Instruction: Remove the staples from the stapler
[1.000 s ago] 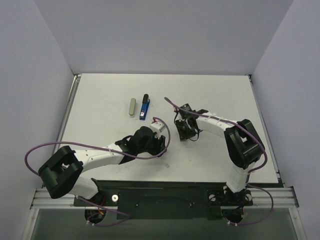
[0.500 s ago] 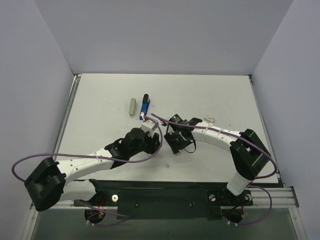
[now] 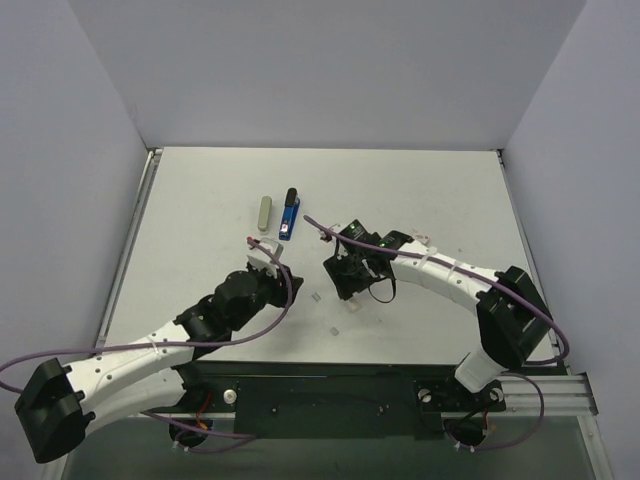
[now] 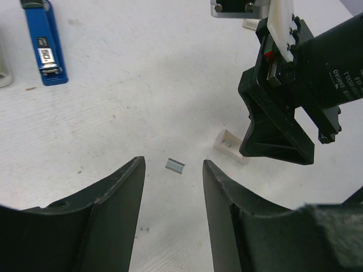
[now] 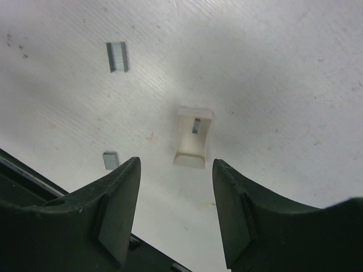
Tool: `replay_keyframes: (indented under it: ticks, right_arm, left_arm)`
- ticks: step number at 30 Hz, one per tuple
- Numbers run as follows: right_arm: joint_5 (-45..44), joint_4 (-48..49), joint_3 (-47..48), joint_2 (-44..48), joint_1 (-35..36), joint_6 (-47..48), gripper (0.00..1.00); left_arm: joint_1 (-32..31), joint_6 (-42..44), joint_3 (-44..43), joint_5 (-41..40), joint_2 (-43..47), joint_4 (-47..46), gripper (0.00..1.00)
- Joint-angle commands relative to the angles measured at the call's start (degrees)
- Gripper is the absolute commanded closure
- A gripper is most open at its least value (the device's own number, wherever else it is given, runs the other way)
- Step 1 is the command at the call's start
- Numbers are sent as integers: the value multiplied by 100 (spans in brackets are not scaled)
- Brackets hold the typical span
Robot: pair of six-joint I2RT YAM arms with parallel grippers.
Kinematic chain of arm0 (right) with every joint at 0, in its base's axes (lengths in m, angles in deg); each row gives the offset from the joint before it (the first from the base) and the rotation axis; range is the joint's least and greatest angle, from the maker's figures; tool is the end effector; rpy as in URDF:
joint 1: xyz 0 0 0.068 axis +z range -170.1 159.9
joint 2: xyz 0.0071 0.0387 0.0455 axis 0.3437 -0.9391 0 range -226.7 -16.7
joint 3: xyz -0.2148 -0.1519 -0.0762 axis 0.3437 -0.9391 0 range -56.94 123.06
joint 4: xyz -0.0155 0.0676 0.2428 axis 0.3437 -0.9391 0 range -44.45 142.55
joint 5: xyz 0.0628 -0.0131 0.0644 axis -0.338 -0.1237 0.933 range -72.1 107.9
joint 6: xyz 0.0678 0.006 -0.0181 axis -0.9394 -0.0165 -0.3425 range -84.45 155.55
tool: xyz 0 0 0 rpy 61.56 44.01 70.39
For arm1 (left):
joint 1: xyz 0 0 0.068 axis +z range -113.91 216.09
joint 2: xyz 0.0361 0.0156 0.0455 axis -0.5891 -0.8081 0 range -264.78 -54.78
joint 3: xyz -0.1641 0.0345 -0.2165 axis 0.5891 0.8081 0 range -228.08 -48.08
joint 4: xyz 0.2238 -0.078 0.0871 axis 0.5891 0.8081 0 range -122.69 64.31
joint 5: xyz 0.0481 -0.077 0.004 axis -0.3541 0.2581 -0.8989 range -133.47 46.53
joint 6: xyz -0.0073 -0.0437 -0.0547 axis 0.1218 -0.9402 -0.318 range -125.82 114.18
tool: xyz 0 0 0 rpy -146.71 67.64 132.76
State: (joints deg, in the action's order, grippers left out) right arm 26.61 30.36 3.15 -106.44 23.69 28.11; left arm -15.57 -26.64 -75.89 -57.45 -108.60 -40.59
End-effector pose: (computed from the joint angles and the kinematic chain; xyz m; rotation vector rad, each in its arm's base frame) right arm 0.2350 0.2374 0.2114 -0.8589 2.4006 0.5563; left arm 0.1504 -0.1678 0.2379 0.3459 1.8961 -0.6331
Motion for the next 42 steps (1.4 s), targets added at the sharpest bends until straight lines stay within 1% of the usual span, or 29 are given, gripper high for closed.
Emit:
replay_keyframes:
  ticks: [1,5,9,17,24,29,37,42]
  right_arm:
    - [236,101,528,-342,147,-56,51]
    - [342,101,1011,-791,288,6,52]
    - [473,110,1346,-1212,428,15,52]
    - [553,216,1663,-1872,621,-64,53]
    - [378,224,1760,-2136,727,-64,54]
    - [254,233,1813,-2311,762,-82,59]
    - [-176,251,1813,-2444,806,-126,62]
    - [-282,242,1795,-2479,850,-126,68]
  left_arm:
    - [7,-159,223,-859,652,-291,44]
    - [7,-238,452,-1037,1092,-361,44]
    - [7,-274,558,-1107,1295,-396,44]
    - [7,-387,628,-1090,1348,-449,44]
    - [7,-493,663,-949,1269,-440,44]
    - [7,-467,663,-931,1208,-484,44]
    - [7,-485,672,-879,1181,-511,44]
    - [7,-485,672,-870,1155,-502,44]
